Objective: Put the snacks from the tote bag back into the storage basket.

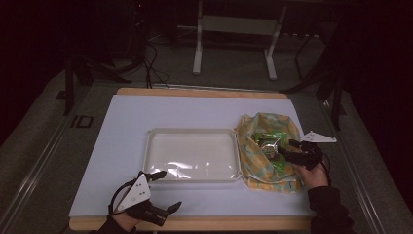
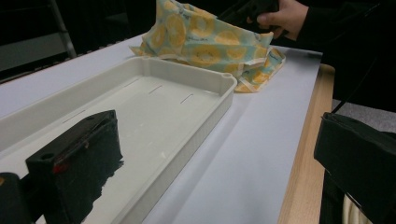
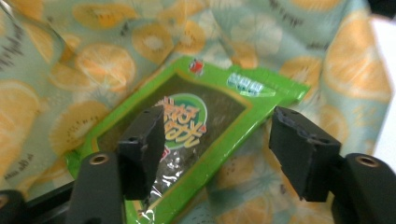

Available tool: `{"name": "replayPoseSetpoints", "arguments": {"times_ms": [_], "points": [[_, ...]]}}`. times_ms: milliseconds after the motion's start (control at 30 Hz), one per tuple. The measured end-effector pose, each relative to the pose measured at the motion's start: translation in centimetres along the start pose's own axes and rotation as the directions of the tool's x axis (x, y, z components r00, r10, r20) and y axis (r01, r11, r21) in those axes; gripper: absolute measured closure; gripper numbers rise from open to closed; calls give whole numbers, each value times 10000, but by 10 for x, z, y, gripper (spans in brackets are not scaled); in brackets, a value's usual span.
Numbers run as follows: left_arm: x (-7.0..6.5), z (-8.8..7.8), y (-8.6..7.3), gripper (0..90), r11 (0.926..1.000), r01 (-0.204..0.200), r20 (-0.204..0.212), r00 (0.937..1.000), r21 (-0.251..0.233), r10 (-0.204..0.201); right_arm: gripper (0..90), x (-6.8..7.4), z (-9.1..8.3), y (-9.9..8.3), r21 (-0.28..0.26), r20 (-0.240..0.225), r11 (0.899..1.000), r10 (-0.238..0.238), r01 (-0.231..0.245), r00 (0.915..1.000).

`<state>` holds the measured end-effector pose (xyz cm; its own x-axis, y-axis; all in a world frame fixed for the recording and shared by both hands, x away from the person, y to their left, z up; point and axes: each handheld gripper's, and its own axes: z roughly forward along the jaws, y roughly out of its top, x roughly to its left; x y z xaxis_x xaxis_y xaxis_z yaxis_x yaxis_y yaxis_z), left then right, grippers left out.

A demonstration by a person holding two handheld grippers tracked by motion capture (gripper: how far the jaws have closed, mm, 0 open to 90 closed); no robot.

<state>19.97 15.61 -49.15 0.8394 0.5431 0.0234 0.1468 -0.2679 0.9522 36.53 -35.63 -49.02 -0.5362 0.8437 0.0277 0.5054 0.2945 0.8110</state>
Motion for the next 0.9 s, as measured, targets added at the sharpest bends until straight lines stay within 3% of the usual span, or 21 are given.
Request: {"name": "replayPoseSetpoints", "arguments": {"times_ms": [267,467,733,900], "points": [[0,0,0,11,10000,23,24,10000,-12,-23,388,-3,14,-8,503,-13,9979,407,-406,9992],[-1,1,0,11,10000,-69,29,10000,26,69,407,0,19,-12,787,-5,9963,339,-337,9994],[-1,1,0,11,10000,-54,28,10000,4,54,549,0,30,-16,1572,-255,9865,496,-450,9984],[-1,1,0,11,10000,-42,31,10000,-2,42,654,2,33,-12,2004,-359,9766,872,-783,9955]]}}
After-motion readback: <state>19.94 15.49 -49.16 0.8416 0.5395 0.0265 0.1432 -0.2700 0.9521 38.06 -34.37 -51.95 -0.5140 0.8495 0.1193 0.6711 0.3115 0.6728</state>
